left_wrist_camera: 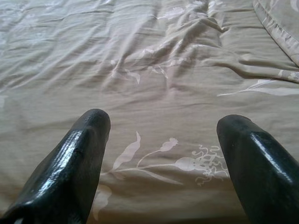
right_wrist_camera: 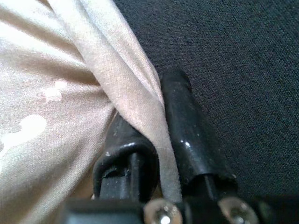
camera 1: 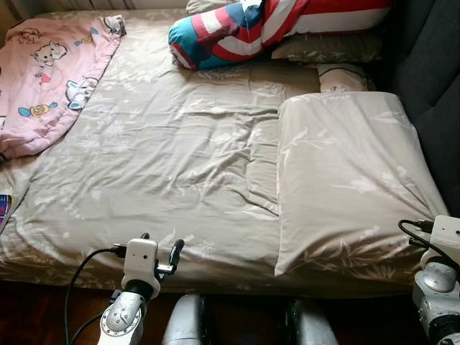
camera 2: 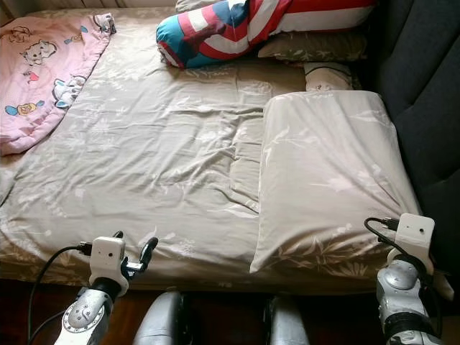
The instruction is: Clean up the room
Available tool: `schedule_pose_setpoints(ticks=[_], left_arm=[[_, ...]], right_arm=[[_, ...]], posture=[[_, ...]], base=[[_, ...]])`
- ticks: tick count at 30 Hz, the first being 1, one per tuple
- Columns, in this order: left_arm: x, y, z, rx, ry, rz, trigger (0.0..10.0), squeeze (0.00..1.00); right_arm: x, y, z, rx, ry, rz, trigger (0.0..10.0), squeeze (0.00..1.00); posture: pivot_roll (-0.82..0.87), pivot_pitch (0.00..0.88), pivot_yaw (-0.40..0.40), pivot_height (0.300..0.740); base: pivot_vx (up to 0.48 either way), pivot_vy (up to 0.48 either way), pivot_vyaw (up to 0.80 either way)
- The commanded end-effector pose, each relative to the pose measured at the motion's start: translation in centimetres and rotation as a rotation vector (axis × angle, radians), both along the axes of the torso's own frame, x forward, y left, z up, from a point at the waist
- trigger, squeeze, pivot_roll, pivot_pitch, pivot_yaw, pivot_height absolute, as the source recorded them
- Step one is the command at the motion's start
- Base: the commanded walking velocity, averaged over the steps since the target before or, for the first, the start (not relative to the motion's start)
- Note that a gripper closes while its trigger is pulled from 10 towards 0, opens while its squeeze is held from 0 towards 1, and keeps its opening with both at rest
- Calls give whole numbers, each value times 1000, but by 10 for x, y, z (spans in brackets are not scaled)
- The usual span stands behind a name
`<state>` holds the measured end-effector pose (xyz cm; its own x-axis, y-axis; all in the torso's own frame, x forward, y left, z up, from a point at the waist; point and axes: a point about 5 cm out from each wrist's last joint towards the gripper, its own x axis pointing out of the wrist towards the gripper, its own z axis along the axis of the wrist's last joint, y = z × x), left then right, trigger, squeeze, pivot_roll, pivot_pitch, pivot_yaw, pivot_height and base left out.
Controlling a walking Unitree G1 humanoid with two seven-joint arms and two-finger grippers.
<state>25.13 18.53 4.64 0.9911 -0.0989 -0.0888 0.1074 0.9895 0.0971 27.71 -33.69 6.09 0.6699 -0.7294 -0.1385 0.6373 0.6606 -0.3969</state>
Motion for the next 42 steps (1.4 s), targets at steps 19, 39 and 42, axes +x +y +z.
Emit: schedule_pose_setpoints(ticks=[19, 39, 42], left_arm=[[-5, 2, -17, -16, 64, 32, 10000, 0], [-17, 15, -59, -58, 251, 159, 10000, 0], [-19, 17, -65, -60, 286, 172, 10000, 0]], right_arm=[[34, 98, -7, 289, -176, 572, 10000, 0], [-8, 146, -72, 525, 40, 662, 10000, 0], [-14, 146, -80, 551, 74, 644, 10000, 0]], posture=[[-47, 190, 27, 654], [-49, 145, 6, 740], [-51, 137, 4, 740]], base=[[0, 0, 0], [0, 0, 0], [0, 0, 0]])
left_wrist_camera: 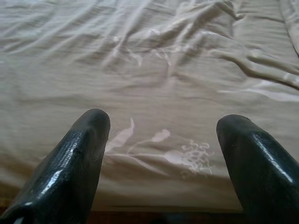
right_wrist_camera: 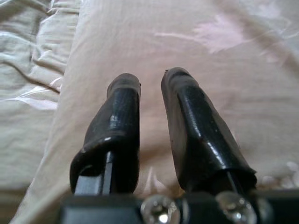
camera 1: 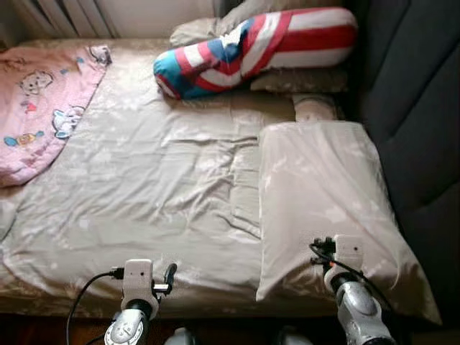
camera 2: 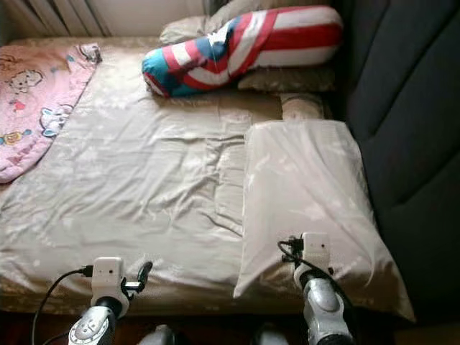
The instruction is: Clean up the room
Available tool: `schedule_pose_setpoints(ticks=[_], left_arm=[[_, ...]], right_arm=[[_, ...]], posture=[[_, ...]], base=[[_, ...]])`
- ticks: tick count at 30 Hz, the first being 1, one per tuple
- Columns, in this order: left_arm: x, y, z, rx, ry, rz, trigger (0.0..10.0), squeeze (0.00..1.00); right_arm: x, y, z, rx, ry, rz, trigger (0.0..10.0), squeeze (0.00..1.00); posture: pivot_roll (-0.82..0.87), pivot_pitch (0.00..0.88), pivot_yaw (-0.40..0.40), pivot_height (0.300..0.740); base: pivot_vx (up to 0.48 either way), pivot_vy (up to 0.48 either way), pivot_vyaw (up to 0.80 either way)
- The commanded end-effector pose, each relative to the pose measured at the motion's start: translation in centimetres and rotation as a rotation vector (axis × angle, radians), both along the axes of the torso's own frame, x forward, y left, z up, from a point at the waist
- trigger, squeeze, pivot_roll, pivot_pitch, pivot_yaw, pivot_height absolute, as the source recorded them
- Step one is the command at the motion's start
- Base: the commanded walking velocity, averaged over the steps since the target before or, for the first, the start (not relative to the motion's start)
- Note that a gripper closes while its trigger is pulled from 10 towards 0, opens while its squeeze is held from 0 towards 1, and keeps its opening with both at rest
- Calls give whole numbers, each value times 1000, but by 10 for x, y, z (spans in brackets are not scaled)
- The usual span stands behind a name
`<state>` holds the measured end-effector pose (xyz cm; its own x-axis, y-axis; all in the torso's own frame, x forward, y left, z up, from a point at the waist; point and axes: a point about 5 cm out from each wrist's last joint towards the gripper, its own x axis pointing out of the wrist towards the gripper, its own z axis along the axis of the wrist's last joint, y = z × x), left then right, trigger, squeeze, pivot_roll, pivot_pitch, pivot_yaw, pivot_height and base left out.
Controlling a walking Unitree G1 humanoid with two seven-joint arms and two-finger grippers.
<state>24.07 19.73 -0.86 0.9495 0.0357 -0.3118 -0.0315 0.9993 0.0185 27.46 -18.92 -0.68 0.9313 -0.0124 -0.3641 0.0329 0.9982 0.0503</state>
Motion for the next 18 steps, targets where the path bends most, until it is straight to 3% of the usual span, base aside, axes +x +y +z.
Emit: schedule_pose_setpoints(ticks=[1, 11, 18], left_arm=[[-10, 6, -12, 5, 68, 22, 10000, 0], [-38, 13, -47, 25, 308, 36, 10000, 0], [-46, 9, -57, 18, 391, 45, 10000, 0]], right_arm=[[-14, -2, -14, 18, 76, -21, 10000, 0], [-62, -11, -56, 98, 354, -185, 10000, 0], [-76, -7, -66, 108, 425, -188, 10000, 0]], posture=[[-51, 137, 4, 740], [-42, 101, 5, 740], [-50, 93, 11, 740]], base=[[0, 0, 0], [0, 0, 0], [0, 0, 0]])
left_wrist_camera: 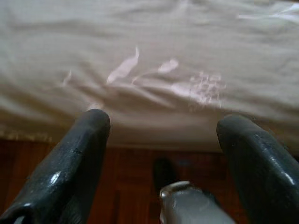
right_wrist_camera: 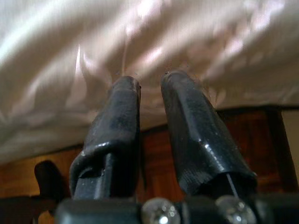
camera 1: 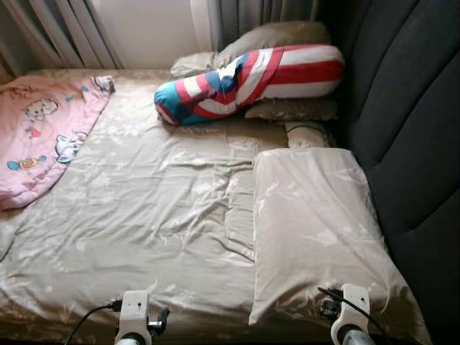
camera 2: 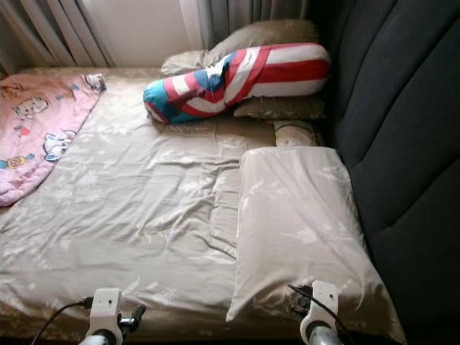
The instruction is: Clean up the room
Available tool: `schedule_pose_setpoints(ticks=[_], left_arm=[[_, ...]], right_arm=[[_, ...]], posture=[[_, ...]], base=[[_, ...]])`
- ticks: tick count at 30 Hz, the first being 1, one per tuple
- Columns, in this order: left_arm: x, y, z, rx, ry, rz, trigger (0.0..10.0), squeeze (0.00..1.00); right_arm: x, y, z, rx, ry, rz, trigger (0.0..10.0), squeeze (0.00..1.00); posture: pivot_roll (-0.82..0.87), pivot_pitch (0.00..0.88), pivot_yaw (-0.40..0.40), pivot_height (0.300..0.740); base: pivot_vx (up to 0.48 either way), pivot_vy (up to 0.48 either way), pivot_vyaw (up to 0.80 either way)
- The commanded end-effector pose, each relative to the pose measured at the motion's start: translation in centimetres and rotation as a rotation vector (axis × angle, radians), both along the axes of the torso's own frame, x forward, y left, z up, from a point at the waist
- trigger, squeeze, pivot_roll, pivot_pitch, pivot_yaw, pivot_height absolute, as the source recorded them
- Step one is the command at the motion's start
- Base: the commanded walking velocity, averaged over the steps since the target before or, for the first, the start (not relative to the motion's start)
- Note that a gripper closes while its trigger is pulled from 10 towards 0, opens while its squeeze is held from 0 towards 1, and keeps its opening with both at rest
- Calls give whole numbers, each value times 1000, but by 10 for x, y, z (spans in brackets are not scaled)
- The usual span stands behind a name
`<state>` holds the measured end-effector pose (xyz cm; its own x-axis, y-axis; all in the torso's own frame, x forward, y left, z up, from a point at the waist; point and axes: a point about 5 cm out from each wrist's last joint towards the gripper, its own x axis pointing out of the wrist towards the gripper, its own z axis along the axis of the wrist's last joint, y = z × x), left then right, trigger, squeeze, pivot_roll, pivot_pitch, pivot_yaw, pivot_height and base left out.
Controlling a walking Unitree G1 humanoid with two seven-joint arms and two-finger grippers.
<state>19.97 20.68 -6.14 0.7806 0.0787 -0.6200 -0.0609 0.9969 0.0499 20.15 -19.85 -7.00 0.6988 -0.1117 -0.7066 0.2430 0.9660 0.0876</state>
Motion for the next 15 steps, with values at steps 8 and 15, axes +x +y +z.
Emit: schedule_pose_setpoints(ticks=[8, 15], left_arm=[[-5, -8, -8, -3, 53, 9, 10000, 0], [-6, -8, -8, 4, 58, 17, 10000, 0]], right_arm=[[-4, 0, -2, 13, 12, -8, 10000, 1000], [-9, -5, -4, -4, 35, -14, 10000, 1000]], posture=[[-64, 84, 9, 740], [-67, 70, 0, 740]], base=[[0, 0, 0], [0, 0, 0]])
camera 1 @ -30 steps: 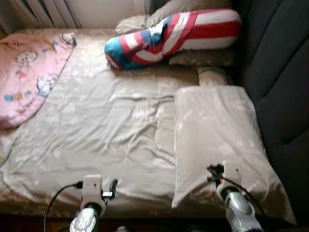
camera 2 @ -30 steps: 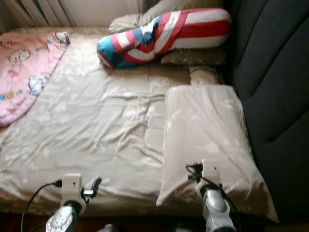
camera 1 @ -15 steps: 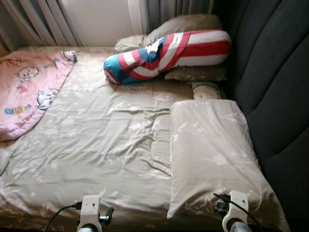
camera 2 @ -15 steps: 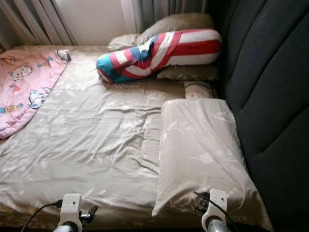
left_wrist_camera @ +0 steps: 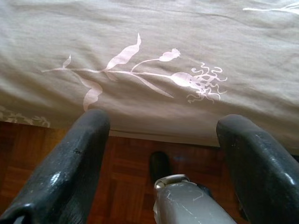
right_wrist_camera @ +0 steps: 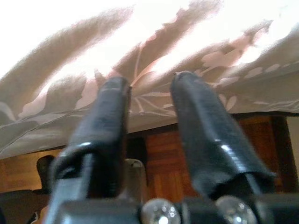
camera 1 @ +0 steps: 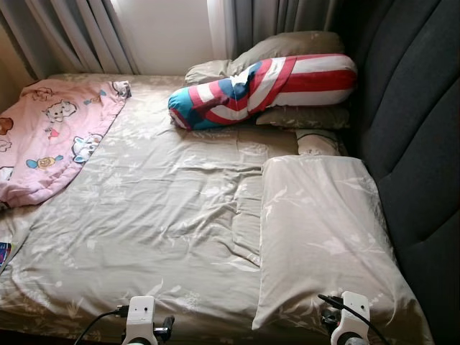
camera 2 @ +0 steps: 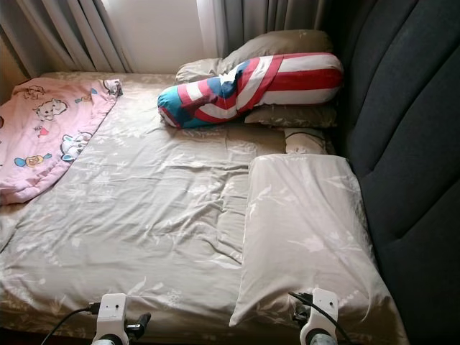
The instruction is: Clean up the room
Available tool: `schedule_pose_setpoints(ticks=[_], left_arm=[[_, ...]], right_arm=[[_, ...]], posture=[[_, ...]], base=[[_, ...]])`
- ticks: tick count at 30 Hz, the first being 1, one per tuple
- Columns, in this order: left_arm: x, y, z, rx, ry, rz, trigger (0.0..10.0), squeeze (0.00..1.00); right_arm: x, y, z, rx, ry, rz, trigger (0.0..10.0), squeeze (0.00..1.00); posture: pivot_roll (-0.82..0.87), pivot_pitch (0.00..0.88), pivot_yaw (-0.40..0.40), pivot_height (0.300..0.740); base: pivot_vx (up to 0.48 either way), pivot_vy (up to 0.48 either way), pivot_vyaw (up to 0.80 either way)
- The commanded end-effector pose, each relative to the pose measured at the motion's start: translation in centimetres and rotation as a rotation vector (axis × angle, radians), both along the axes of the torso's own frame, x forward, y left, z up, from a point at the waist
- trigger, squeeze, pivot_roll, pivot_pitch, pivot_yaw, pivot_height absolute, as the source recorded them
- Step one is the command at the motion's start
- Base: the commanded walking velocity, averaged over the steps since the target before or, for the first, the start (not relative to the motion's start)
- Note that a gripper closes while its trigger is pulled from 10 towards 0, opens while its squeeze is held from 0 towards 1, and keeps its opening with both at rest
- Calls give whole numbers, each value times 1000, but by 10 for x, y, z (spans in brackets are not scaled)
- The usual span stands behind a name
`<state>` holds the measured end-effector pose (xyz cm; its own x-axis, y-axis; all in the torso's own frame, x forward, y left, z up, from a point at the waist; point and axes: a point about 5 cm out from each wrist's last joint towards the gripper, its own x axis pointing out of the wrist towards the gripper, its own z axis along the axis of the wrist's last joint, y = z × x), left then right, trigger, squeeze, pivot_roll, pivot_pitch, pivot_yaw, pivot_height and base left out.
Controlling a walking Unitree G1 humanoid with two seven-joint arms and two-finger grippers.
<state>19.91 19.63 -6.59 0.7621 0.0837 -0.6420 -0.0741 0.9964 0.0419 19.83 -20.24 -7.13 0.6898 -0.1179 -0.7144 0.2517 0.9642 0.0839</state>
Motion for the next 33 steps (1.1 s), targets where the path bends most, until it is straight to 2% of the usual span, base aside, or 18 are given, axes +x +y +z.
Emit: schedule_pose_setpoints(ticks=[1, 5, 6, 21, 22, 26, 27, 28, 33], left_arm=[[-6, 2, -4, 13, 30, 2, 10000, 0], [-6, 5, -4, 12, 35, 18, 10000, 0], [-5, 5, -4, 10, 36, 20, 10000, 0], [-15, 7, -9, 3, 69, 52, 10000, 0], [-15, 8, -9, 4, 68, 54, 10000, 0], [-16, 10, -9, 5, 69, 61, 10000, 0], [-16, 10, -9, 6, 72, 62, 10000, 0], [-17, 10, -10, 5, 75, 62, 10000, 0], [-18, 11, -10, 3, 77, 65, 10000, 0]], right_arm=[[-5, -1, -3, -3, 24, -6, 10000, 1000], [-7, -1, -5, -9, 46, 15, 10000, 1000], [-8, 1, -5, -9, 55, 32, 10000, 0], [-13, 5, -9, 2, 89, 71, 10000, 0], [-12, 5, -8, 10, 82, 71, 10000, 1000], [-10, 9, -8, 12, 76, 73, 10000, 1000], [-9, 11, -8, 10, 78, 78, 10000, 855], [-9, 13, -8, 8, 80, 86, 10000, 0], [-10, 15, -9, 6, 85, 96, 10000, 0]], posture=[[-67, 70, 0, 740], [-58, 64, -7, 740], [-56, 66, -8, 740], [-42, 60, -19, 740], [-40, 67, -19, 740], [-44, 72, -16, 740], [-46, 75, -14, 740], [-45, 79, -13, 740], [-44, 87, -12, 740]], base=[[0, 0, 0], [0, 0, 0], [0, 0, 0], [0, 0, 0], [0, 0, 0], [0, 0, 0], [0, 0, 0], [0, 0, 0], [0, 0, 0]])
